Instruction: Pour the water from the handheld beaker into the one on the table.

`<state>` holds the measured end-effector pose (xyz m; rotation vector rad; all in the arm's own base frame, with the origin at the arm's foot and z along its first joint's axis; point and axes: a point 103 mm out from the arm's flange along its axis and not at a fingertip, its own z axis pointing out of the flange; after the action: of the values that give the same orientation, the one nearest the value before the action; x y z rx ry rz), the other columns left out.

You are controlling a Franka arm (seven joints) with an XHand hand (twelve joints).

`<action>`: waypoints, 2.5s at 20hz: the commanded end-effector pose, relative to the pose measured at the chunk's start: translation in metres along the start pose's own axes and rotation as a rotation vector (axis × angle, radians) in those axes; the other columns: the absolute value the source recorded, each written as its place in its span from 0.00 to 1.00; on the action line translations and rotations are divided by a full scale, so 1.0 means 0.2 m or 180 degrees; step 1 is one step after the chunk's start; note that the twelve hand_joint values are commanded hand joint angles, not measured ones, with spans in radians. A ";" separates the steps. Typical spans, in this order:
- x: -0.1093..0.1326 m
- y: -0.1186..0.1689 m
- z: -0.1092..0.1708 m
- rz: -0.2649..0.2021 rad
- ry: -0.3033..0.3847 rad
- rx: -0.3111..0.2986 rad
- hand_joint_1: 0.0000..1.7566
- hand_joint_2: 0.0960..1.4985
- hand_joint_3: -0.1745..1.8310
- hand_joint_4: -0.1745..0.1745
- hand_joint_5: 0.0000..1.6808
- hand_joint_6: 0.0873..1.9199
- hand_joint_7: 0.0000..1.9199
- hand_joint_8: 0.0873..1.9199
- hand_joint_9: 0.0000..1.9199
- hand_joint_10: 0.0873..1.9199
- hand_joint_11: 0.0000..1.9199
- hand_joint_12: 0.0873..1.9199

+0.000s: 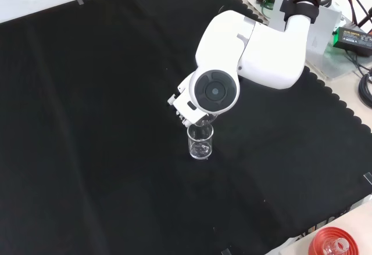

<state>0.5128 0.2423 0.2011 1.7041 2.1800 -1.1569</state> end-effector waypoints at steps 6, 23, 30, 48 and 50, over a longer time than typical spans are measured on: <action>0.00 0.00 0.00 -0.0004 0.0002 0.0005 0.62 0.48 0.34 1.00 0.71 0.37 0.77 0.00 0.72 0.00 0.50 0.51; -0.01 0.01 -0.01 -0.0023 0.0035 -0.0018 0.62 0.48 0.34 1.00 0.71 0.37 0.77 0.00 0.73 0.00 0.50 0.50; -0.04 0.00 0.00 -0.0091 0.0310 -0.0047 0.62 0.48 0.34 1.00 0.71 0.37 0.77 0.00 0.73 0.00 0.50 0.50; -0.23 -0.06 0.11 -0.0319 0.1237 -0.0571 0.62 0.48 0.34 1.00 0.70 0.38 0.77 0.00 0.73 0.00 0.50 0.50; -0.23 -0.06 0.11 -0.0335 0.1298 -0.0640 0.62 0.48 0.34 1.00 0.70 0.38 0.77 0.00 0.73 0.00 0.50 0.50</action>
<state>0.5091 0.1928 0.2129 1.8723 2.4788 -0.7537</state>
